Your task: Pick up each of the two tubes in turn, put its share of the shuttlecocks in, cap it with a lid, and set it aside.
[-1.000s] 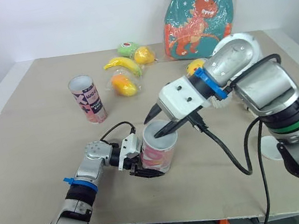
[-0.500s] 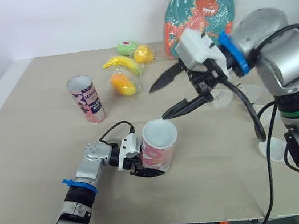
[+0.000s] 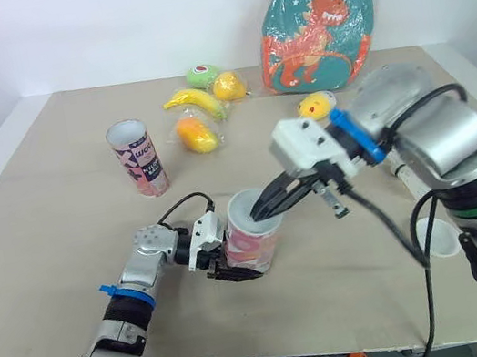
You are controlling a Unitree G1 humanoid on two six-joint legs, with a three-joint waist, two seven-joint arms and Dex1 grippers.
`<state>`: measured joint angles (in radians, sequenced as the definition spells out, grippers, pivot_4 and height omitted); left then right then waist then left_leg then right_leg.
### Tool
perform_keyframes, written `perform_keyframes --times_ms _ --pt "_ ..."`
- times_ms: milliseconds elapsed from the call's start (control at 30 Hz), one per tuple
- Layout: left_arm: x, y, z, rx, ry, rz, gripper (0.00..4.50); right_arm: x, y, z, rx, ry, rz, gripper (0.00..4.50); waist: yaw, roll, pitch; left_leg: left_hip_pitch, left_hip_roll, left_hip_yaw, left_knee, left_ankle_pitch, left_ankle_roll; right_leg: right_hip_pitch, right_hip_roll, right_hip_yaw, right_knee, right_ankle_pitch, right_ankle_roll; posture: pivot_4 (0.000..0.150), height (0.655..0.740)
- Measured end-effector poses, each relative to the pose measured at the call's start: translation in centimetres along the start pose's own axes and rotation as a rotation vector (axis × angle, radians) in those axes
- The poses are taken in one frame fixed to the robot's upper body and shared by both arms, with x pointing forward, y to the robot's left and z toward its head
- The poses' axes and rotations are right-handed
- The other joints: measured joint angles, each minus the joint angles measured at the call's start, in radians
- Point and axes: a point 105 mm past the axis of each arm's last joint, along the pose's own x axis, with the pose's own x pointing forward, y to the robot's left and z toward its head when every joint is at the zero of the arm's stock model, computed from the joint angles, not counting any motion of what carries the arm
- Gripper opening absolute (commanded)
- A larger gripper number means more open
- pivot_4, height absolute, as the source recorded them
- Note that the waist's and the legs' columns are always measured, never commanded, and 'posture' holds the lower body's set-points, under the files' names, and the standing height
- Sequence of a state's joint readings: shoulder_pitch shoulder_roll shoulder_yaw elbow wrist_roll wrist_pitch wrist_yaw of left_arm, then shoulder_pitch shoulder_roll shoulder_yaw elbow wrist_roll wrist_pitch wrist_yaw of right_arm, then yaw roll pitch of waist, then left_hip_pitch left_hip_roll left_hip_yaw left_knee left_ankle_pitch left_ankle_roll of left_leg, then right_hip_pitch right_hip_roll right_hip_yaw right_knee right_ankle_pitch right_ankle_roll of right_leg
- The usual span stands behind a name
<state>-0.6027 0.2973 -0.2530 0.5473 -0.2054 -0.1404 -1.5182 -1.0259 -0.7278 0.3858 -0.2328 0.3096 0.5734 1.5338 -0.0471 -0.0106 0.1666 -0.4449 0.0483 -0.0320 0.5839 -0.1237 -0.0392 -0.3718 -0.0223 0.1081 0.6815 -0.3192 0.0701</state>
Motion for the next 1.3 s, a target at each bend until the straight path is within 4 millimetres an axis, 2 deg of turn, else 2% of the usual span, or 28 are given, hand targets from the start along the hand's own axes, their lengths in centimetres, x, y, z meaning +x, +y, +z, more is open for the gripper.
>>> perform_keyframes --times_ms 333,500,567,600,633,700,733,800,900,1000,1100,1200,1300 --pt "-0.2 0.0 -0.4 -0.013 0.002 0.018 3.04 0.7 -0.8 -0.3 -0.211 0.136 0.016 0.05 -0.002 0.0 -0.008 0.007 0.001 0.001 0.0 0.0 0.0 0.005 0.0 0.0 0.0 -0.002 -0.005 0.15 0.74" --pt "-0.1 0.3 -0.5 -0.032 -0.012 0.05 3.04 1.1 -1.3 -0.4 -0.185 0.107 0.012 0.05 -0.002 -0.001 -0.013 0.008 0.001 0.001 0.0 0.0 -0.001 0.005 0.0 0.0 0.0 -0.001 -0.006 0.15 0.74" --pt "-0.1 0.4 -0.4 -0.041 -0.02 0.059 3.74 0.9 -1.6 -0.1 -0.11 0.044 0.003 0.0 -0.002 -0.001 -0.012 0.007 0.001 0.001 0.0 0.0 0.0 0.004 0.0 0.0 0.0 0.0 -0.007 0.15 0.74" --pt "-0.1 0.4 -0.3 -0.061 -0.029 0.057 4.11 1.0 -1.6 0.1 -0.08 0.014 0.012 0.67 -0.001 -0.001 -0.012 0.006 0.001 0.001 0.0 0.0 0.0 0.003 0.0 0.0 0.0 0.0 -0.007 0.15 0.74" --pt "-0.1 0.4 -0.2 -0.081 -0.034 0.051 4.45 1.2 -1.5 0.1 -0.069 0.004 0.021 0.86 -0.001 -0.001 -0.011 0.005 0.001 0.001 0.0 0.0 0.0 0.002 0.0 0.0 0.0 0.0 -0.007 0.15 0.74" --pt "0.0 0.3 0.1 -0.11 -0.047 0.033 4.5 0.9 -1.4 0.2 -0.048 -0.007 0.019 1.71 -0.001 -0.002 -0.01 0.002 0.001 0.001 0.0 0.0 -0.001 0.0 0.0 0.0 0.0 0.001 -0.007 0.15 0.74" --pt "0.0 0.3 0.2 -0.115 -0.055 0.028 4.5 0.4 -1.4 0.1 -0.035 -0.005 0.008 2.32 0.0 -0.002 -0.01 0.0 0.001 0.0 0.0 -0.001 -0.002 0.0 0.0 0.0 0.0 0.002 -0.005 0.15 0.74" --pt "0.0 0.2 0.4 -0.117 -0.068 0.022 4.5 -0.8 -1.5 0.1 -0.006 -0.015 -0.037 3.21 0.001 -0.002 -0.01 -0.003 0.0 0.0 0.0 -0.003 -0.004 0.002 0.0 0.0 0.0 0.001 -0.007 0.15 0.74" --pt "0.0 0.3 0.6 -0.121 -0.07 0.016 4.5 -1.3 -1.7 0.0 0.016 -0.022 -0.073 4.43 0.001 -0.002 -0.009 -0.005 0.0 -0.002 -0.001 -0.003 -0.004 0.0 0.002 0.0 0.0 0.001 -0.007 0.15 0.74" --pt "0.0 0.3 0.7 -0.122 -0.076 0.011 4.5 -1.9 -1.6 0.0 0.044 -0.043 -0.111 4.48 0.002 -0.001 -0.007 -0.007 0.0 -0.005 -0.001 -0.003 -0.003 0.0 0.003 0.0 0.0 0.0 -0.006 0.15 0.74" --pt "-0.1 0.3 0.9 -0.123 -0.075 0.003 4.5 -3.5 -1.3 0.4 0.077 -0.083 -0.169 4.48 0.001 -0.001 -0.002 -0.009 0.0 -0.006 0.0 -0.003 -0.004 0.0 0.003 0.0 0.0 -0.001 -0.005 0.15 0.74" --pt "-0.9 0.4 0.8 -0.121 -0.058 0.013 4.5 -5.8 -0.7 0.5 0.122 -0.118 -0.268 4.48 0.001 -0.002 0.0 -0.009 0.0 -0.006 0.0 -0.003 -0.004 -0.001 0.003 0.0 0.0 -0.001 -0.005 0.15 0.74" --pt "-1.8 0.4 0.6 -0.108 -0.015 0.03 4.5 -6.8 0.0 0.3 0.165 -0.143 -0.327 4.48 -0.002 -0.002 0.0 -0.009 0.001 -0.006 0.0 -0.003 -0.003 -0.001 0.005 0.0 0.0 0.0 -0.006 0.15 0.74"
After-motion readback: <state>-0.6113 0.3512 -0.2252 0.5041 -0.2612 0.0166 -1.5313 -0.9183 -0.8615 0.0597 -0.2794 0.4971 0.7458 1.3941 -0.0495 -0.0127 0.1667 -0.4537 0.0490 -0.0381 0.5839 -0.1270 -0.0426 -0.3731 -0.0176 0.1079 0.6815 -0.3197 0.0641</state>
